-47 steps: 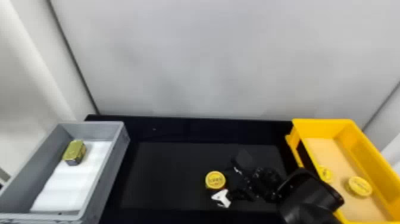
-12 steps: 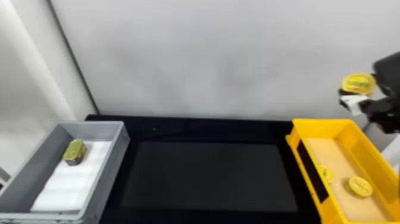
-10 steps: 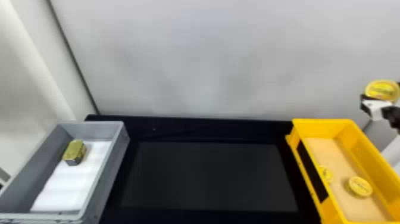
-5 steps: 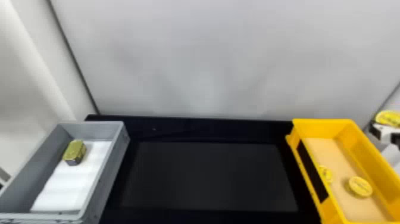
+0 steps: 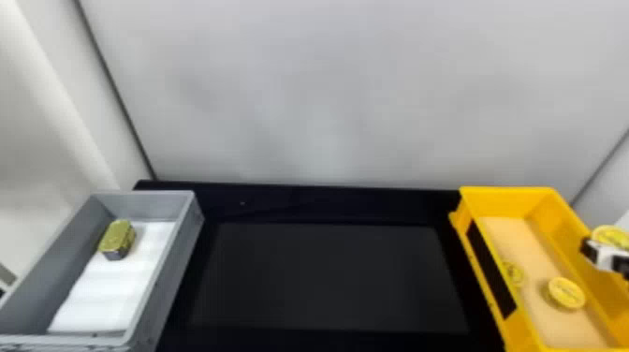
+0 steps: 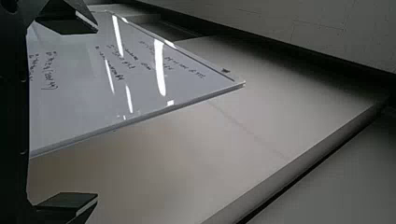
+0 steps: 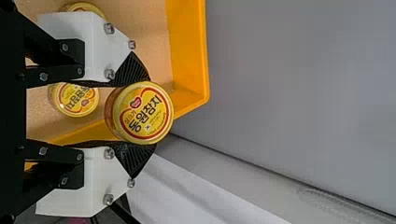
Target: Pick up the round yellow can and place it in the yellow rectangular box
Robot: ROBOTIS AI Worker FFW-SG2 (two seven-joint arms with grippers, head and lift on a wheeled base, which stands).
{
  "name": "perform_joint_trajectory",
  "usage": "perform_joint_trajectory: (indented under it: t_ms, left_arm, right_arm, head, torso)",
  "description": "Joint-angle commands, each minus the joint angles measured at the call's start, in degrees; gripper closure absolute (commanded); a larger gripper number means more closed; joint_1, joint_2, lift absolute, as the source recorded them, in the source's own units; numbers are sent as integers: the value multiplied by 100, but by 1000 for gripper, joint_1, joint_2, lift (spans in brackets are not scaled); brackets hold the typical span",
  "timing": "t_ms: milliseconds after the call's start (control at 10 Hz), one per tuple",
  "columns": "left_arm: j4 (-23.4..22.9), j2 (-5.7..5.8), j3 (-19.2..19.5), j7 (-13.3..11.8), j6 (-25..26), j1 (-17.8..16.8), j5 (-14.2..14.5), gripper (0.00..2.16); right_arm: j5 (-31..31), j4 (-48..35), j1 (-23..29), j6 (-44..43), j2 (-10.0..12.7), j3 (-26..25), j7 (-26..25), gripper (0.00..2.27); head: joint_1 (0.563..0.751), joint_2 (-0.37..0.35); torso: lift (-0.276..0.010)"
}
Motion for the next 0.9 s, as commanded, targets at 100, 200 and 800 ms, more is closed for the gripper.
perform_joint_trajectory:
  t_ms: [100,200,800]
  left_arm:
    - [-23,-15,-38,-6,-8,13,-1,25]
    - [-23,-15,-47,-6,-8,4,-1,25]
    - [-14,-15,-73,3,-8,57,-1,27]
  right_arm:
    - [-143,940,-401,-72,-134,212,-281,736]
    - [-143,1265,-630,-63,-222,379,-308,736]
    - [-249,2100,-1175,16,-451,792,-255,730]
  head:
    - [686,14]
    - [686,14]
    - [686,14]
  torso:
    - [-55]
    - [-55]
    - [-55]
